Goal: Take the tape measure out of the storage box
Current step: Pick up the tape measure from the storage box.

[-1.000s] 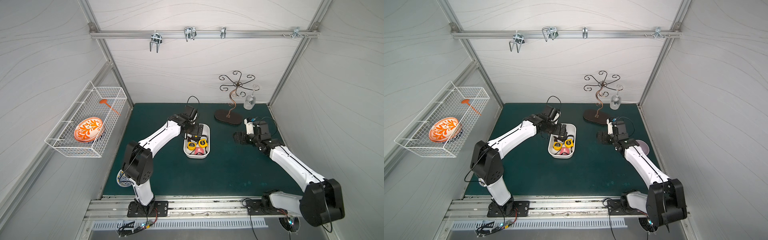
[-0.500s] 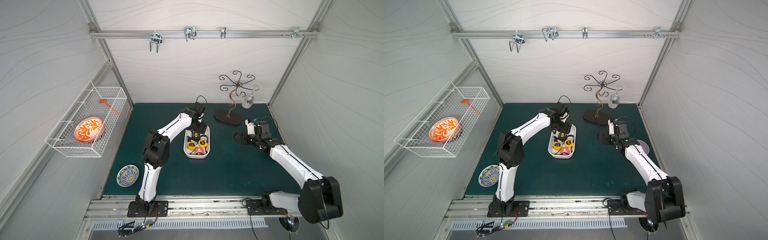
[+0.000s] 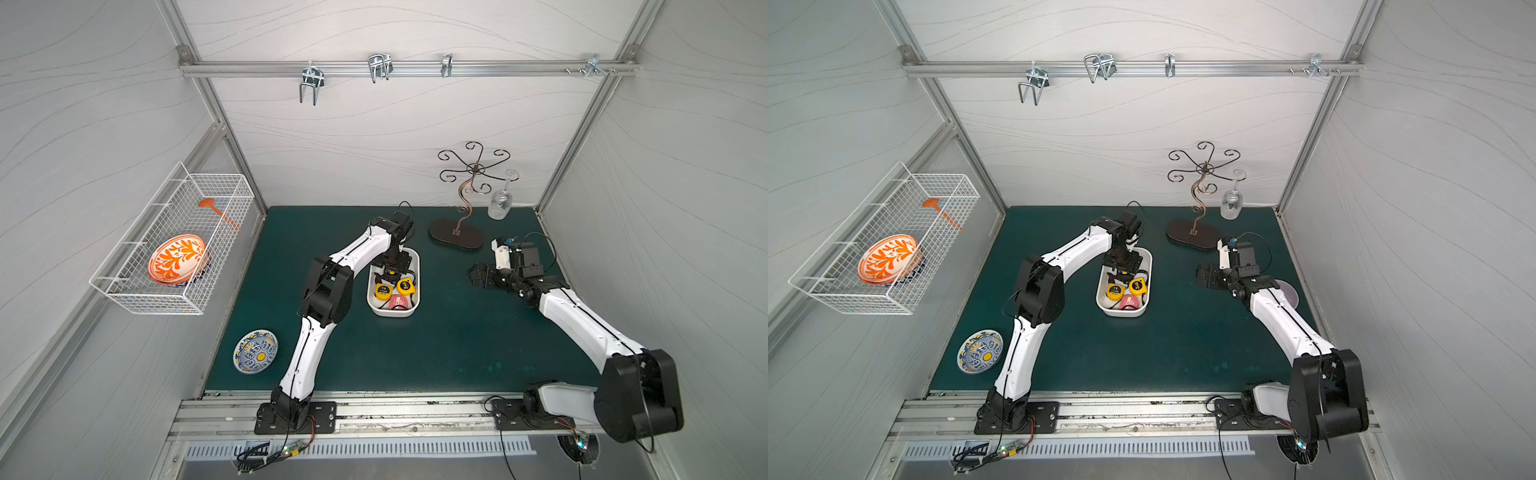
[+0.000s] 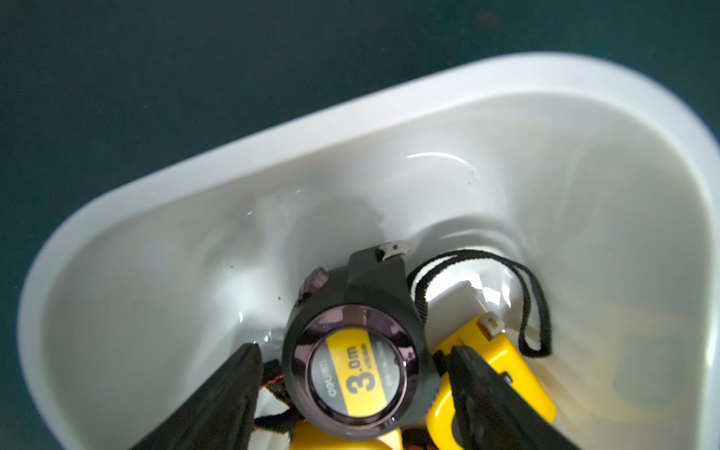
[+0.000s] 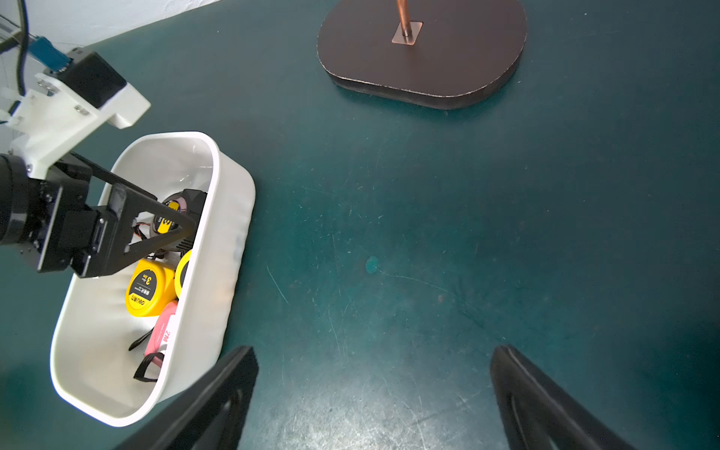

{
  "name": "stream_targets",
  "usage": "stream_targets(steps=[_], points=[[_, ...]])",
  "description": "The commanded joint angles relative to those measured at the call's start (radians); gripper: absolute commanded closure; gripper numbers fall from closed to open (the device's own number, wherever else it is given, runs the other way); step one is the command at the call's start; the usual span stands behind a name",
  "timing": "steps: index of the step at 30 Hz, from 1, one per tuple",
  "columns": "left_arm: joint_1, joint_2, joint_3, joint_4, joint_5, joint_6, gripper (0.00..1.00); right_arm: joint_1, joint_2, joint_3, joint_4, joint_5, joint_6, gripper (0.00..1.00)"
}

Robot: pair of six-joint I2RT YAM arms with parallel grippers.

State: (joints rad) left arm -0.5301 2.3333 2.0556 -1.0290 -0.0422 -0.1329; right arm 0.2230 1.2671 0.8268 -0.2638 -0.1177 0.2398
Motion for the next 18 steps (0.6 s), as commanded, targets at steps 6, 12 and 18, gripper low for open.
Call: stream_targets(steps=[6,12,18], points=[[0.004,0.053,0.049,-0.026,-0.017,-0.01,0.26,-0.015,0.003,-0.023,0.014,-0.016,0.016,0.01],[0.004,0.073,0.056,-0.019,-0.015,-0.02,0.3,-0.019,-0.001,-0.031,0.016,-0.017,0.018,0.01],[0.003,0.067,0.054,-0.017,-0.016,-0.024,0.46,-0.026,-0.004,-0.042,0.021,-0.015,0.021,0.01]])
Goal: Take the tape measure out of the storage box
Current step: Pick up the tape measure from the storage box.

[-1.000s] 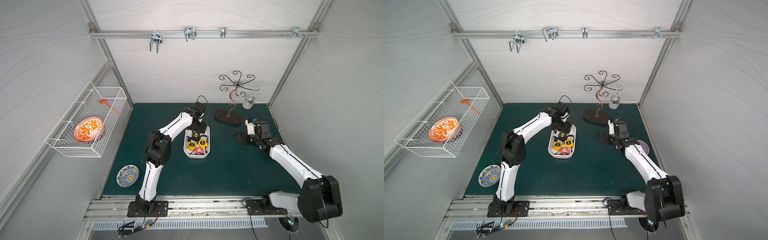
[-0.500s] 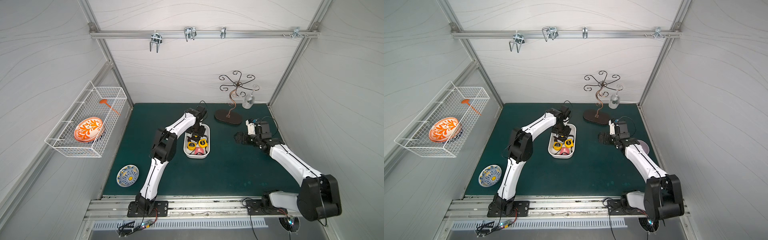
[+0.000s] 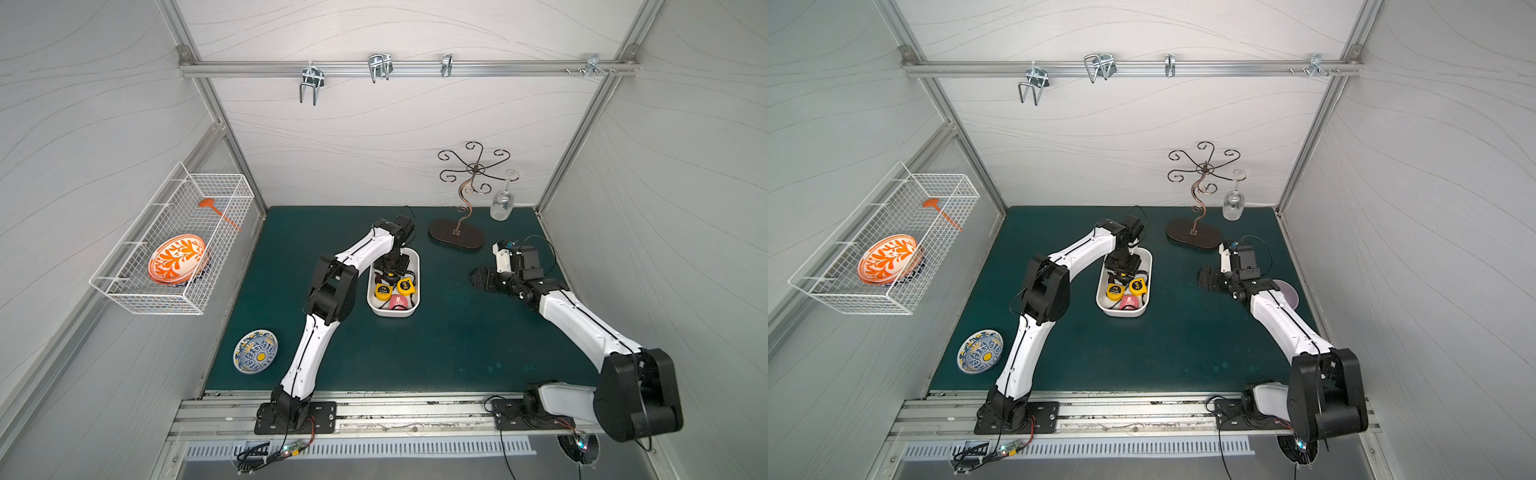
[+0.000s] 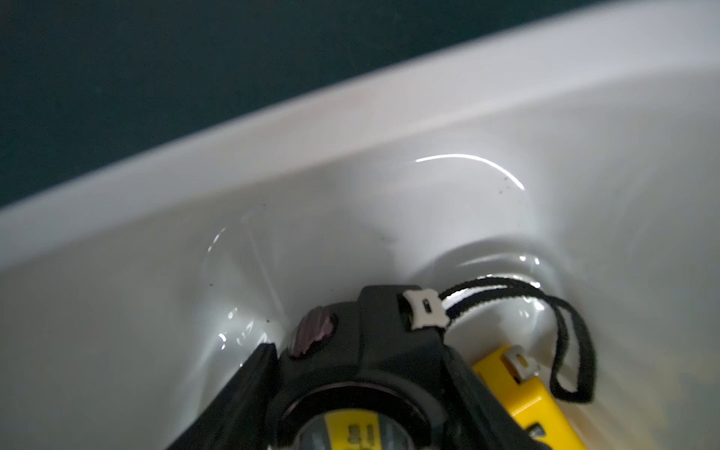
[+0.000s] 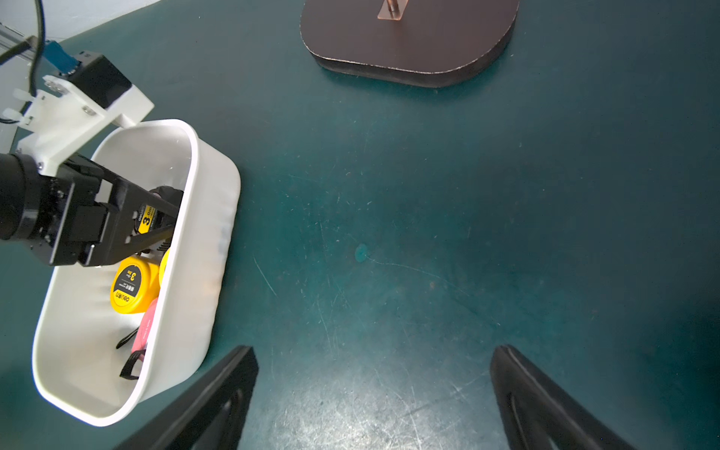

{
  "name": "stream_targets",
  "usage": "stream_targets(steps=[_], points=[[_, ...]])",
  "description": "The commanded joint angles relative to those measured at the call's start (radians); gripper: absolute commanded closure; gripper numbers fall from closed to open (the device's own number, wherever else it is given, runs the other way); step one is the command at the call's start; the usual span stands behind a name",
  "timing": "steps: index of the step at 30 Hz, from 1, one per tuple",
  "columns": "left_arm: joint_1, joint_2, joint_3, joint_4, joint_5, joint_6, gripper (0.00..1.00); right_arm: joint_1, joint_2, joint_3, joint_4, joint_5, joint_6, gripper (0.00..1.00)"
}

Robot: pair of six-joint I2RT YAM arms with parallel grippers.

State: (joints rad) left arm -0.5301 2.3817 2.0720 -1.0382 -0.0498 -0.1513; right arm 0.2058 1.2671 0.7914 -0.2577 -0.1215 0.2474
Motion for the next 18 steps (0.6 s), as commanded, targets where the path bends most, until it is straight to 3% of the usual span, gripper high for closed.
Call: stream_targets(steps=[1,4,10,18], points=[[0.003,0.02,0.038,-0.008,-0.007,-0.007,0.5,-0.009,-0.003,-0.007,0.015,-0.013,0.015,0.01],[0.003,0.017,0.036,-0.009,-0.007,-0.007,0.63,-0.009,-0.003,-0.007,0.016,-0.019,0.017,0.01],[0.009,-0.012,0.03,-0.014,0.0,-0.024,1.0,-0.01,-0.009,-0.017,0.026,-0.034,0.025,0.01],[0.014,-0.176,-0.037,0.021,-0.013,-0.083,1.0,0.007,-0.071,-0.096,0.158,-0.135,0.065,0.01]])
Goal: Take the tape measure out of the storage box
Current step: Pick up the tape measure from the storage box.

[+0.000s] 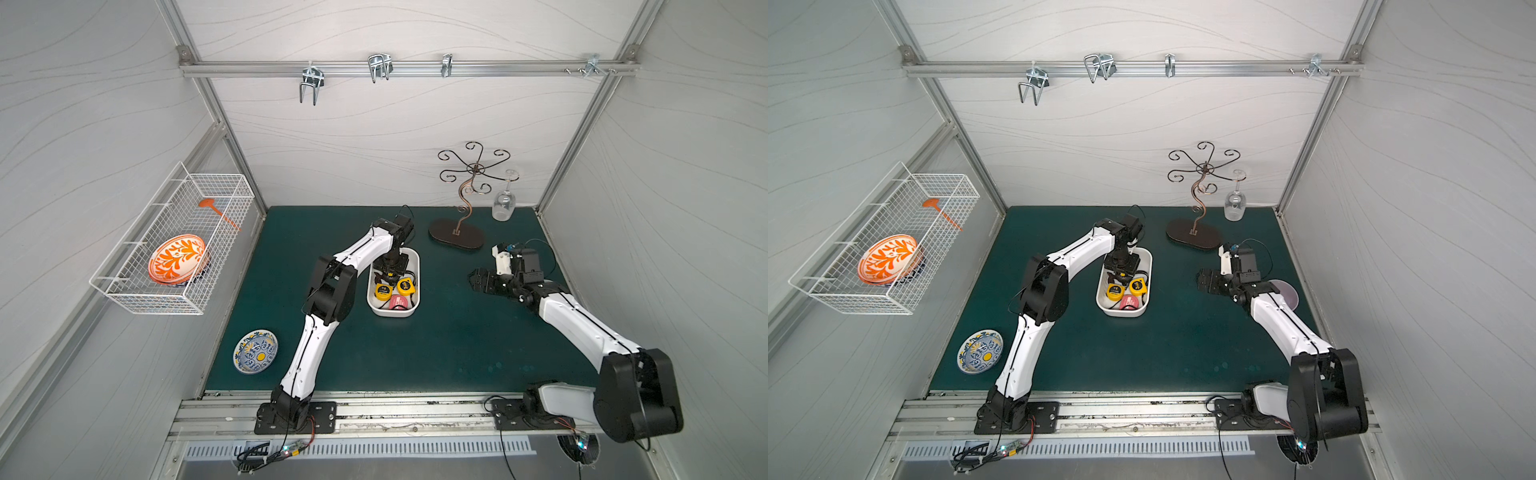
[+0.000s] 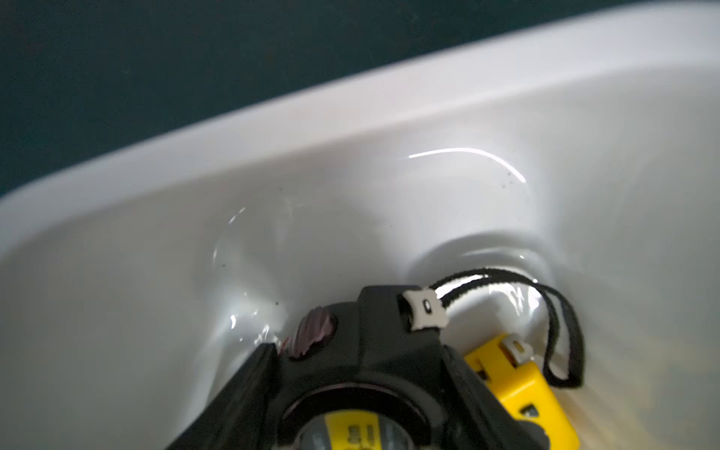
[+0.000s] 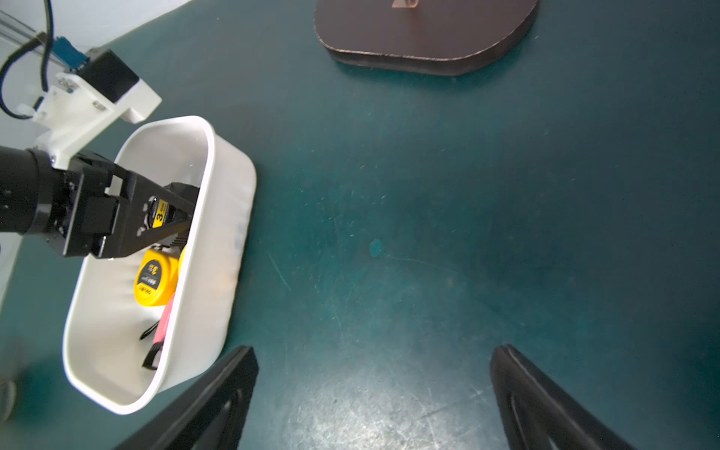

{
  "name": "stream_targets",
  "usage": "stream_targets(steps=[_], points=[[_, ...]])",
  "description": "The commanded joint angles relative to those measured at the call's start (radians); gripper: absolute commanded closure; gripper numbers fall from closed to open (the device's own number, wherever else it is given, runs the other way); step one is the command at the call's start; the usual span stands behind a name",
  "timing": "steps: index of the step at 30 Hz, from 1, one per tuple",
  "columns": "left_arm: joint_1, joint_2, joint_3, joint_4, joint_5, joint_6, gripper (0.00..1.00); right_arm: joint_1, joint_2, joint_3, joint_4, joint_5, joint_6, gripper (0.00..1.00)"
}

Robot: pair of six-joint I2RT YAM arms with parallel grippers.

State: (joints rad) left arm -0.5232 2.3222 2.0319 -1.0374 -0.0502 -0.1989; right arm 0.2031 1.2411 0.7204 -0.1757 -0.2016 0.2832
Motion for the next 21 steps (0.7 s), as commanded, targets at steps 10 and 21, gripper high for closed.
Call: stream_targets(steps=[10,21], points=[[0.012,-0.367,-0.142,0.123,0.04,-0.184,1.0,0.092,-0.105,-0.071,0.196,-0.092,0.037,0.01],[0.0,-0.634,-0.447,0.434,0.204,-0.488,1.0,0.24,-0.17,-0.141,0.458,-0.098,0.101,0.01]])
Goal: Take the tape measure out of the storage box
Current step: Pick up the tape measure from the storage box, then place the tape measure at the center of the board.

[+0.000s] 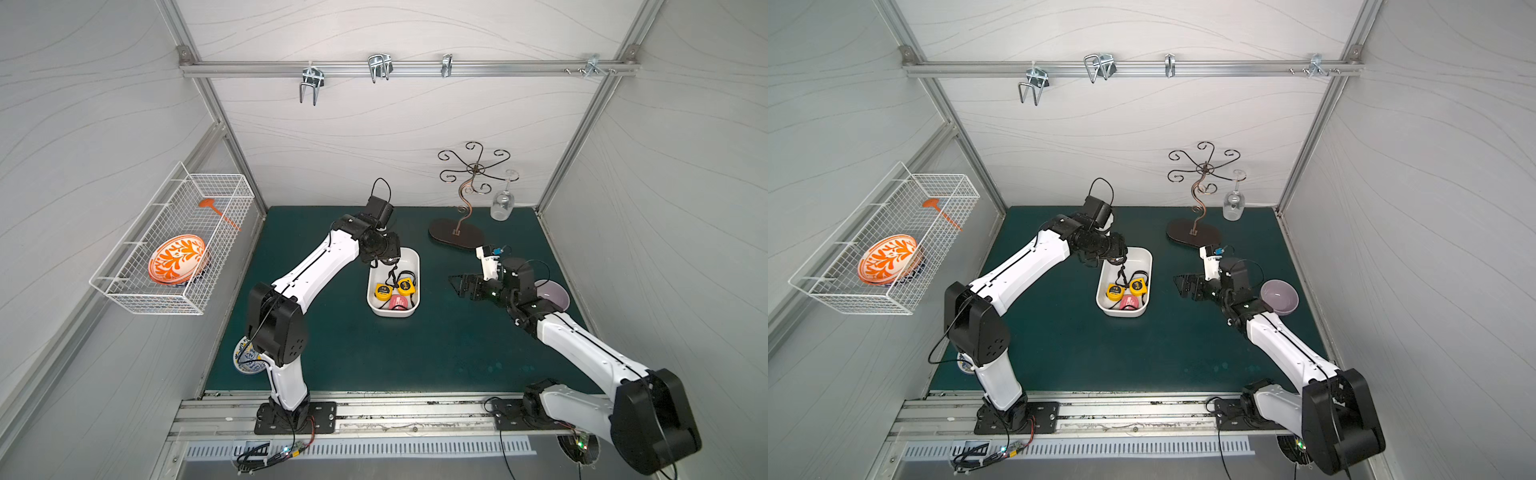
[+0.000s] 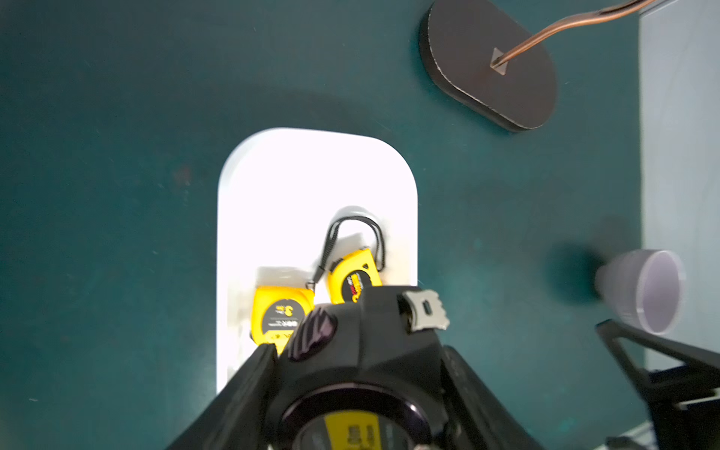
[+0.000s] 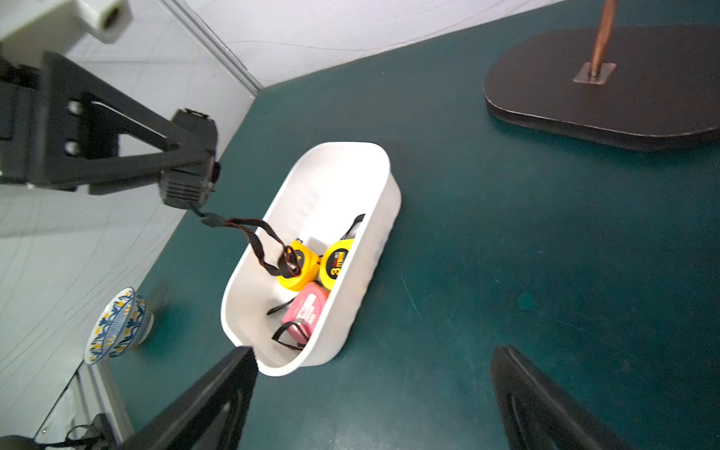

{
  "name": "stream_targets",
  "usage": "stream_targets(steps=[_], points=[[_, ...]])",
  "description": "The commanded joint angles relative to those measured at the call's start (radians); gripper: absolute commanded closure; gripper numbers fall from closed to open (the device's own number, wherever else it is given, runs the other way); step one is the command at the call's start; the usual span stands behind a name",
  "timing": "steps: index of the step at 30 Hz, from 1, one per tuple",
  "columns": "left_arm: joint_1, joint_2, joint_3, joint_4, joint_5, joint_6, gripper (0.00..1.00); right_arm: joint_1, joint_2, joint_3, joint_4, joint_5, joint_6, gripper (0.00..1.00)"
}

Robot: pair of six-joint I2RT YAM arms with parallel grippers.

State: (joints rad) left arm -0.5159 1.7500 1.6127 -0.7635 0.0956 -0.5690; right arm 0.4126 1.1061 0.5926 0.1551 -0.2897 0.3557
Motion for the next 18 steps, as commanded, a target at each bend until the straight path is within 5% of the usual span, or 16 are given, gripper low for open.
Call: stream_targets(steps=[1,9,18], points=[[-0.012,-0.076,-0.043,0.182,0.065,-0.141,1.0,0.04,-0.04,-0.019,0.149,-0.009,0.036,0.01],[-0.087,-0.126,-0.106,0.346,0.081,-0.316,1.0,0.102,-0.032,-0.037,0.293,-0.016,0.082,0.01],[-0.171,-0.096,-0.068,0.387,0.083,-0.375,1.0,0.125,0.005,-0.005,0.331,-0.024,0.083,0.04]])
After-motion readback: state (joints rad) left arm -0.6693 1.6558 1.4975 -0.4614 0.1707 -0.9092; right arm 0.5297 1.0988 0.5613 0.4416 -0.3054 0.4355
